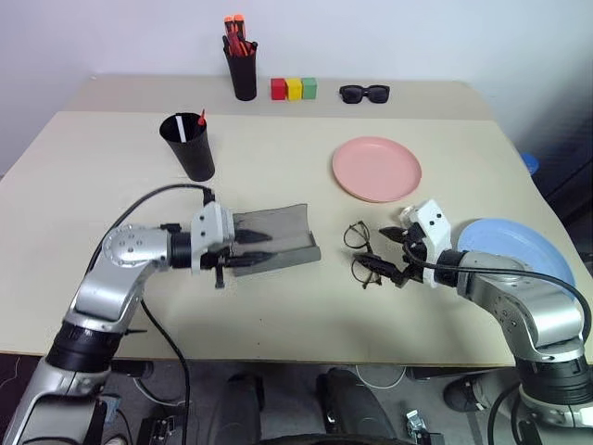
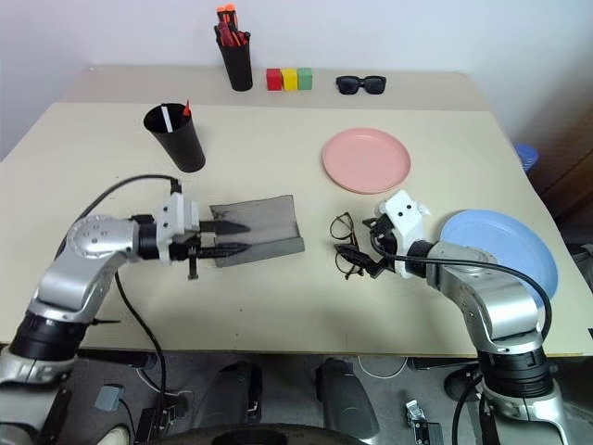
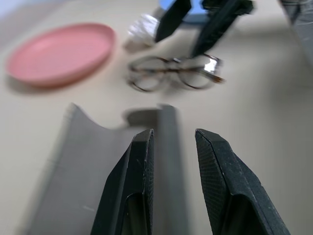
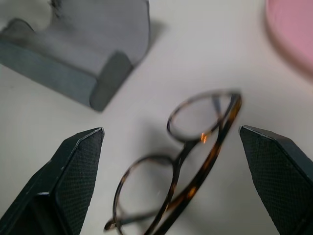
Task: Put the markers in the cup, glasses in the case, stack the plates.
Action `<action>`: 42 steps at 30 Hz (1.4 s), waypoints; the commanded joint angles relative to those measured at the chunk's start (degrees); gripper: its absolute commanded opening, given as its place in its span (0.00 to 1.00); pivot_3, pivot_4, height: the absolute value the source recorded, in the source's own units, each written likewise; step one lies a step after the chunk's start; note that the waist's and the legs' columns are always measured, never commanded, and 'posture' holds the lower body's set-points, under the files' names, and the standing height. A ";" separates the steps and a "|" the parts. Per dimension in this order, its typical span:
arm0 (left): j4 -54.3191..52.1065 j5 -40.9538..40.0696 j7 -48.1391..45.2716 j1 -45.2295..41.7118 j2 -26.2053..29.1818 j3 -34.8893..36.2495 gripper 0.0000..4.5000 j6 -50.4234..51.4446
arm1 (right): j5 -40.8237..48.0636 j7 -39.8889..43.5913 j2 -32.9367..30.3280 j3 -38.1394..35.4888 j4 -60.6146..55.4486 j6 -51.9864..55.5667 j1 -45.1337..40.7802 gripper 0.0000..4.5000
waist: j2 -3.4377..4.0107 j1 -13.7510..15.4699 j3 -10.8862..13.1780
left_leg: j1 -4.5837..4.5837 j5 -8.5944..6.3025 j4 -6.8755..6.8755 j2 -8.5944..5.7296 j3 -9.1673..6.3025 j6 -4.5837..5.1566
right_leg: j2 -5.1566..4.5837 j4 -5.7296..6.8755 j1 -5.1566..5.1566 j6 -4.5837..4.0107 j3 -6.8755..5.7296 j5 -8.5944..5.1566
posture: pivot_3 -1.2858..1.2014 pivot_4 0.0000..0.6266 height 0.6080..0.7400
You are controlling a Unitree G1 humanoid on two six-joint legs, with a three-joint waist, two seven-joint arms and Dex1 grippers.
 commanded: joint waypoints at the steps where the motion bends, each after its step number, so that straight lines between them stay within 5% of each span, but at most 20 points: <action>1: -8.38 -0.79 1.43 6.49 2.12 1.34 0.29 1.45 | 4.06 -3.34 2.11 -4.14 -0.77 6.41 -2.34 1.00 | 0.00 -0.52 0.00 | 0.00 0.00 0.00 0.00 0.02 0.00 | -0.02 -0.01 0.00 -0.01 0.02 -0.01 | 0.52 0.24 1.00; 9: -17.33 -3.10 5.44 17.03 3.12 3.73 0.29 4.21 | 4.68 -7.84 3.58 -4.53 2.63 11.88 -5.11 1.00 | 0.01 -1.06 0.01 | 0.00 -0.01 0.00 0.00 0.02 0.01 | -0.03 -0.02 0.00 -0.19 0.04 -0.11 | 0.52 0.24 1.00; 21: -16.88 -1.95 9.15 21.91 2.07 3.16 0.29 1.16 | 6.24 -10.08 5.70 -4.13 4.78 14.72 -8.19 1.00 | 0.02 -1.14 0.02 | 0.00 -0.02 -0.04 0.00 0.08 0.04 | -0.03 -0.04 -0.06 -0.19 0.09 -0.11 | 0.52 0.24 1.00; 24: -16.90 -1.75 9.71 22.34 2.03 3.13 0.30 0.77 | 6.29 -10.33 6.01 -3.98 4.86 15.18 -8.19 0.81 | 0.02 -1.12 0.02 | 0.00 -0.02 -0.05 0.00 0.10 0.04 | -0.03 -0.04 -0.08 -0.19 0.10 -0.12 | 0.52 0.24 1.00; 31: -16.76 -1.60 10.71 21.84 1.94 2.75 0.30 0.75 | 6.47 -10.07 5.53 -3.60 4.20 15.81 -7.97 0.03 | 0.02 -1.15 0.02 | 0.00 -0.03 -0.06 0.00 0.12 0.04 | -0.03 -0.04 -0.09 -0.21 0.12 -0.13 | 0.52 0.24 1.00; 38: -17.31 -1.84 12.86 21.23 1.08 2.97 0.30 1.85 | 6.54 -10.01 4.27 -2.67 2.90 15.26 -8.52 0.01 | 0.02 -1.17 0.02 | 0.00 -0.03 -0.07 0.00 0.14 0.04 | -0.03 -0.06 -0.09 -0.21 0.13 -0.13 | 0.52 0.24 1.00; 42: -15.42 -2.97 16.20 21.73 -0.49 7.09 0.30 2.34 | 2.29 -6.19 -1.49 4.17 0.12 7.34 -11.01 0.01 | 0.04 -1.21 0.06 | 0.00 -0.03 -0.07 0.00 0.16 0.04 | -0.04 -0.07 -0.11 -0.21 0.16 -0.13 | 0.52 0.24 1.00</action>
